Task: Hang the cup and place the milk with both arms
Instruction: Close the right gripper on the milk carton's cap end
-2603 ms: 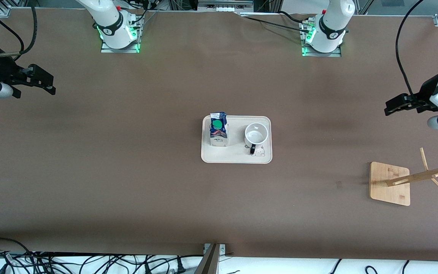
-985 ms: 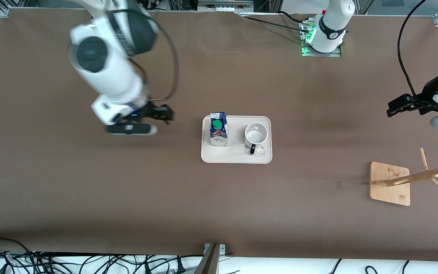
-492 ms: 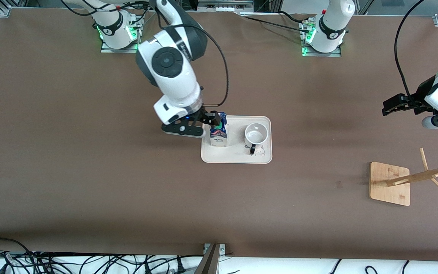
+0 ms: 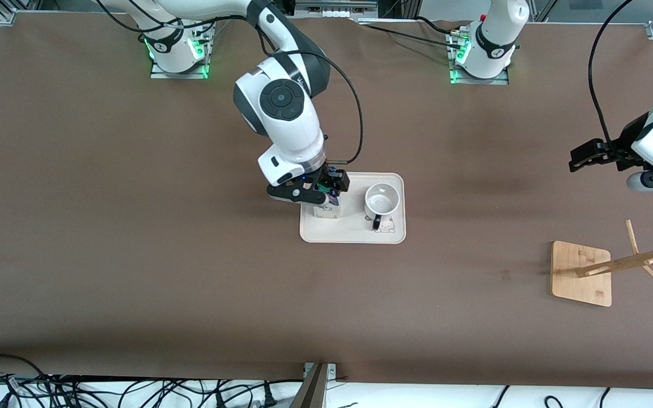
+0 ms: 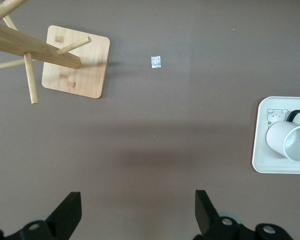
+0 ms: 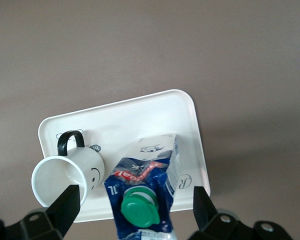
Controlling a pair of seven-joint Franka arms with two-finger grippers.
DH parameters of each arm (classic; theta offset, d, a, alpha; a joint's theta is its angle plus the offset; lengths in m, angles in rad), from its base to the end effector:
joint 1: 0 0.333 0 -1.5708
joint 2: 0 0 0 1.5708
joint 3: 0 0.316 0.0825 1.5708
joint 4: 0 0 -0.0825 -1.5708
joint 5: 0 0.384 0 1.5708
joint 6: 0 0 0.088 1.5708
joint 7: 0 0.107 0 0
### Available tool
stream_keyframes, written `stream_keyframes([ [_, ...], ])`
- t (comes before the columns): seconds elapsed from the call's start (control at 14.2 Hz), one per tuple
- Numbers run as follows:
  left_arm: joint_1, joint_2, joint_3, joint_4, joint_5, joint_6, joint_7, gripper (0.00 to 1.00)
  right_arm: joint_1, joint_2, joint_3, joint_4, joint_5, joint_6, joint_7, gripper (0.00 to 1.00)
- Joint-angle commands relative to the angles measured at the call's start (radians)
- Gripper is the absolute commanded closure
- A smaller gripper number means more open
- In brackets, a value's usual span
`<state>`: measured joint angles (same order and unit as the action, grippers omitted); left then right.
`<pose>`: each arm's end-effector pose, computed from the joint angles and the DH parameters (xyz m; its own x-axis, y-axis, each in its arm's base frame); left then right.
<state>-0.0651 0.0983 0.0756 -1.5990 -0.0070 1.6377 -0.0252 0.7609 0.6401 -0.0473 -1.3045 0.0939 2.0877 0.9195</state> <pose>0.5859 0.0035 0.5609 0.9976 0.0362 -0.0593 0.0362 -0.9993 -0.0020 0.5546 0.4973 0.3808 0.9711 -0.2356 0.0393 -0.2274 -0.9623 -0.1491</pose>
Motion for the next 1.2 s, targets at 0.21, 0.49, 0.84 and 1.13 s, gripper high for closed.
stream_keyframes([
  [0.21,-0.007,-0.017,-0.004,-0.019,0.015,-0.005,0.027,0.00,0.038,0.061,-0.013,0.054,-0.048,0.000,0.032,0.00],
  [0.49,-0.005,0.006,-0.004,-0.006,0.013,-0.027,0.027,0.00,0.043,0.061,-0.011,0.025,-0.085,-0.003,0.030,0.02],
  [0.84,-0.009,0.011,-0.007,0.002,0.010,-0.027,0.011,0.00,0.043,0.059,-0.011,0.011,-0.085,-0.012,-0.020,0.67],
  [1.13,-0.004,0.015,-0.007,0.001,0.009,-0.030,0.019,0.00,0.008,0.011,-0.016,0.022,-0.071,-0.098,-0.077,0.80],
])
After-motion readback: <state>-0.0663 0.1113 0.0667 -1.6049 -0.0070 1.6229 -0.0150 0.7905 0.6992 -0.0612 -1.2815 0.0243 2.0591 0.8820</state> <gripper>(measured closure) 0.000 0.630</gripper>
